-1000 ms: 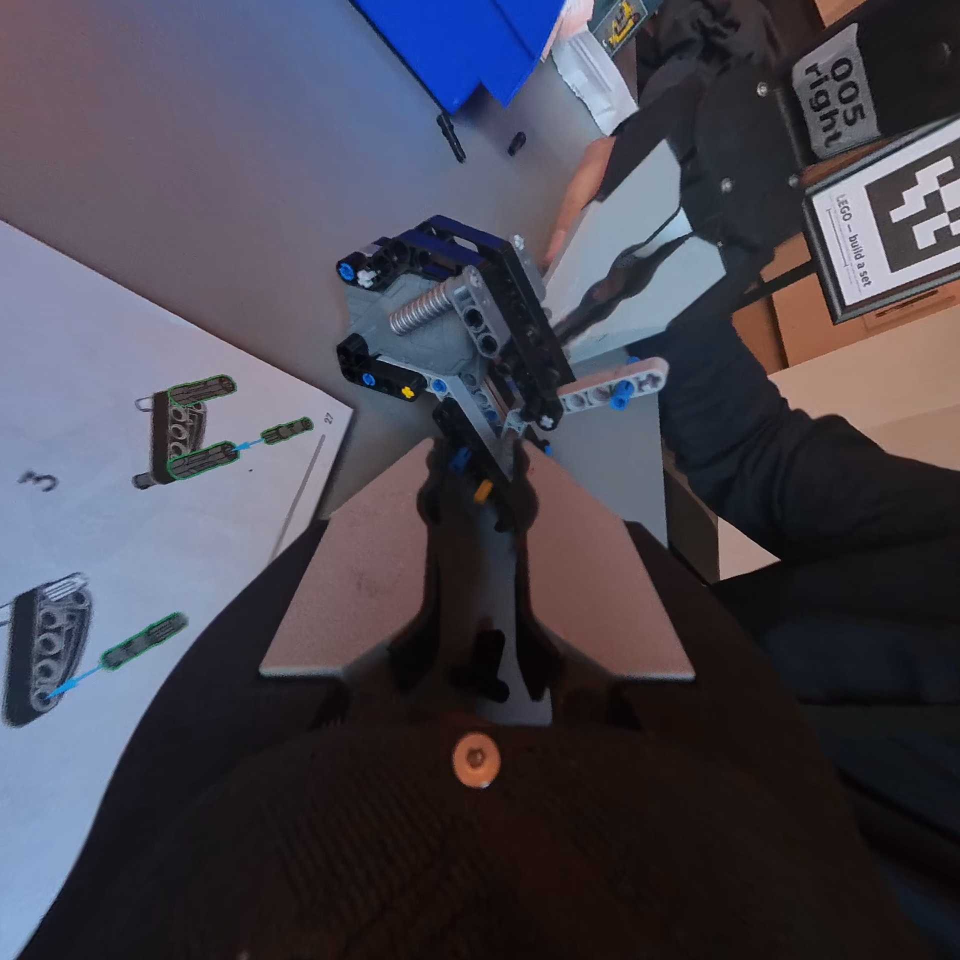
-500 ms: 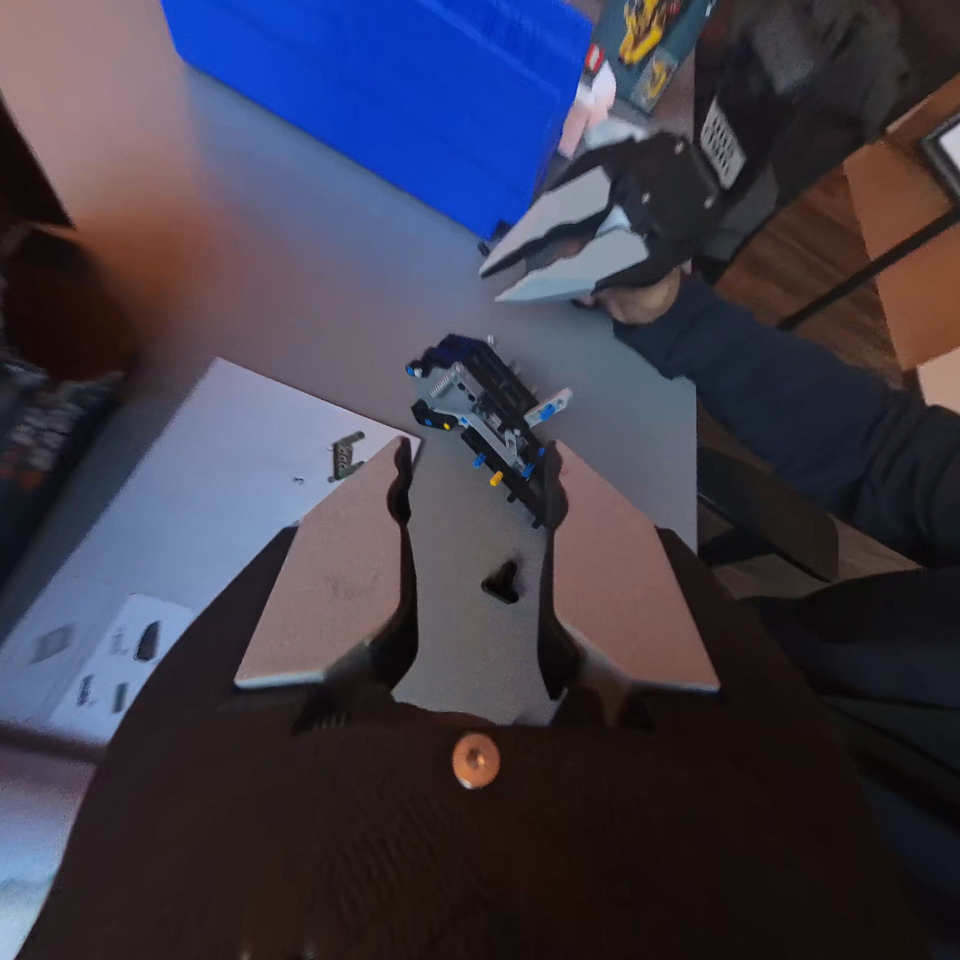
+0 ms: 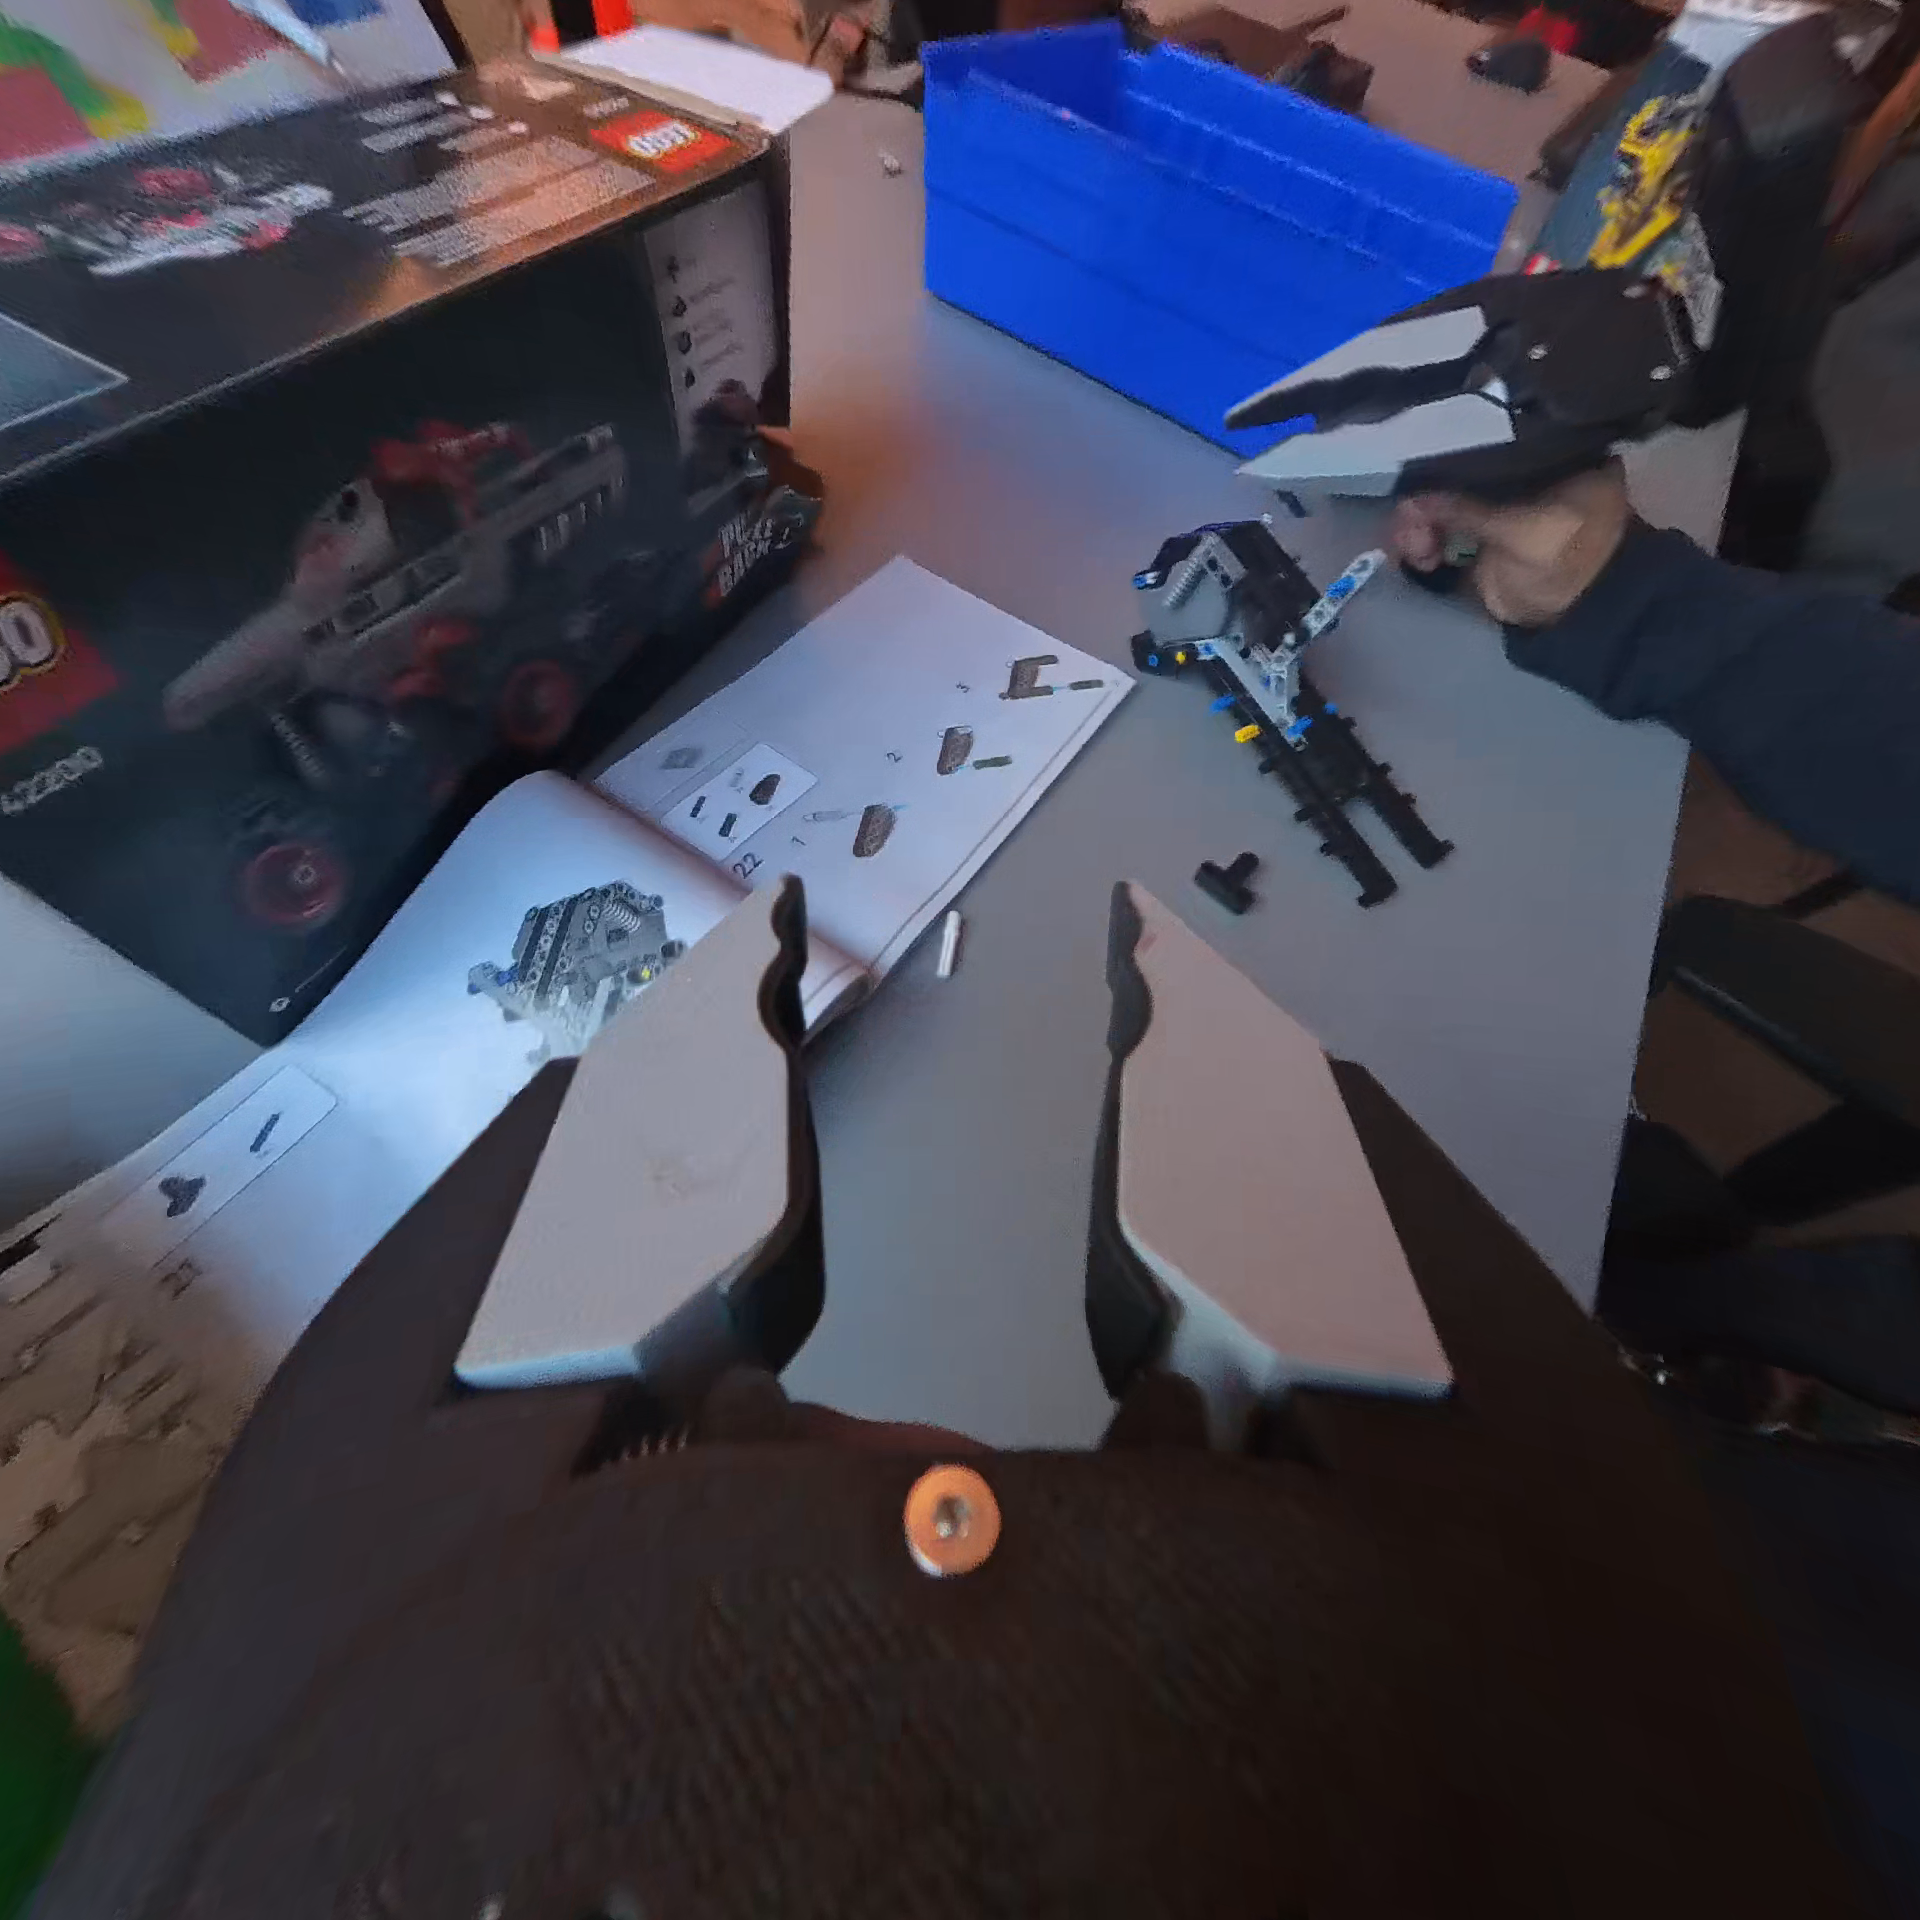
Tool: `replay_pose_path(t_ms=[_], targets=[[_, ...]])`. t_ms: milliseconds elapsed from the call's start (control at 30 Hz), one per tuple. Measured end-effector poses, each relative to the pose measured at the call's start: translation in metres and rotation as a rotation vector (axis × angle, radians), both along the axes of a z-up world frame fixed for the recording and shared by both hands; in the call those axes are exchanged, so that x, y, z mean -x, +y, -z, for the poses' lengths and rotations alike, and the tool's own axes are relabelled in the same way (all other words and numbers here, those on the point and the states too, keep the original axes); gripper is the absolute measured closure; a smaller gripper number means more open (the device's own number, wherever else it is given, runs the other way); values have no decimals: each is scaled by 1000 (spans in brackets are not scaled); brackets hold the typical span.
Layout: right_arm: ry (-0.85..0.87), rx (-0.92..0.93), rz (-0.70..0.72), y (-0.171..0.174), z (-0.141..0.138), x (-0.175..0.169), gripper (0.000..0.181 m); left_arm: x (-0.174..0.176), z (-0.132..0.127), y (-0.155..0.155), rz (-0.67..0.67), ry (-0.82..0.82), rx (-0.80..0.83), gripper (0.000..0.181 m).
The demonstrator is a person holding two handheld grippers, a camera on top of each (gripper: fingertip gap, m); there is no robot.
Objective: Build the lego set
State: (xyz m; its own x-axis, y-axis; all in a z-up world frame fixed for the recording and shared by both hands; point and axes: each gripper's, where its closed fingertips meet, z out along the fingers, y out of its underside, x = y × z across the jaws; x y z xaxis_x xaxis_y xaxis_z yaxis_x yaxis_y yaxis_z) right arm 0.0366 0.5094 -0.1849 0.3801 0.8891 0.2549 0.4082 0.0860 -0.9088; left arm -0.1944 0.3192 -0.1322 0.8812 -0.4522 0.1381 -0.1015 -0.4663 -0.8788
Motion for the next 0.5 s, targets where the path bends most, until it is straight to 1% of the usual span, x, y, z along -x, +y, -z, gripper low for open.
replay_pose_path(t_ms=[67, 133, 200, 233, 267, 300, 367, 400, 433, 467, 500], targets=[[31, 0, 20, 9, -4, 7, 157, -1, 5, -15, 48, 23, -46, 126], [67, -6, 33, 18, -10, 15, 157, -4, 19, -25, 106, 101, -93, 130], [81, -24, 40, 26, -14, 23, 159, -1, 36, -24, 89, 154, -121, 139], [87, -28, 28, 28, -15, 29, 160, 0, 47, -24, 75, 155, -74, 143], [87, -34, 11, 30, -15, 35, 162, -1, 54, -24, 72, 156, -16, 141], [81, -44, 2, 32, -15, 41, 165, -3, 57, -24, 79, 134, -4, 141], [68, -62, -22, 36, -14, 52, 167, -5, 58, -22, 72, 65, 9, 148], [61, -68, -38, 37, -14, 57, 170, -6, 60, -22, 70, 35, 28, 153], [46, -71, -49, 38, -11, 61, 178, -5, 63, -20, 64, 15, 48, 161], [19, -59, -72, 36, -6, 63, 181, -5, 66, -19, 62, 5, 64, 175], [-12, -29, -109, 31, 0, 66, 181, -4, 70, -18, 63, 7, 74, 181]])
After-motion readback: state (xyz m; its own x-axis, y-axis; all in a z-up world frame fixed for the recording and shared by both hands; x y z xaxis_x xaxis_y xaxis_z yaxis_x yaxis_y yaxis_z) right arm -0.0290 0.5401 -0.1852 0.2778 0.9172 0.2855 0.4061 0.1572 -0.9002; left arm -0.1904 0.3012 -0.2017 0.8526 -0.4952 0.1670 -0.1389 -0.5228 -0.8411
